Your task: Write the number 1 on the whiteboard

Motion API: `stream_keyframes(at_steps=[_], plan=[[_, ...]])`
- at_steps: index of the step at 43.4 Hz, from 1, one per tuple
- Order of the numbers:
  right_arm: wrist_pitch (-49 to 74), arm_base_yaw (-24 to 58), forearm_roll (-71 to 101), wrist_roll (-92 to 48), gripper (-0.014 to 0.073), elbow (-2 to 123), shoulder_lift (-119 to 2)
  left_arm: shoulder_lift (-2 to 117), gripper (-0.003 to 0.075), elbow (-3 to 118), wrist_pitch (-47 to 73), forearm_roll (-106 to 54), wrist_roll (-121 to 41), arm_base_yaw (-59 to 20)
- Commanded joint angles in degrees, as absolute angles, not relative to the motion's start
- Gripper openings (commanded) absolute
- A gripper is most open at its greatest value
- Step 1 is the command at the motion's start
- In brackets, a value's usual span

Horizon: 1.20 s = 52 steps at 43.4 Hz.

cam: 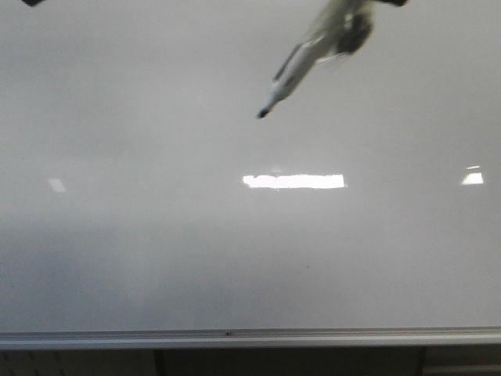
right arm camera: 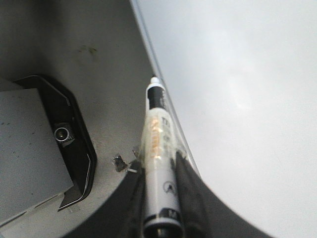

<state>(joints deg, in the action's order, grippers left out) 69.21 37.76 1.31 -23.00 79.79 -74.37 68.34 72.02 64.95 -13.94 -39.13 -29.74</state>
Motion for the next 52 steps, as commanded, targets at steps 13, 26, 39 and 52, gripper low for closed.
stream_keyframes(at_steps=[13, 26, 39, 52], plan=[[53.8, 11.4, -9.2, 0.0, -0.0030, 65.7, -55.2, 63.5, 0.0514, 68.2, 62.1, -15.4, -31.5, -23.2], [35.1, -4.4, 1.4, 0.9, -0.0030, 52.1, -52.9, 63.5, 0.0514, 67.8, 60.1, -16.2, -31.3, -23.2], [22.4, -2.2, 2.4, -2.8, -0.0030, 51.1, -53.8, 63.5, 0.0514, 67.8, 59.6, -16.3, -31.3, -23.2], [20.1, 3.0, 2.4, -4.6, -0.0030, 53.9, -58.9, 63.5, 0.0514, 67.8, 58.6, -16.5, -31.3, -23.2]])
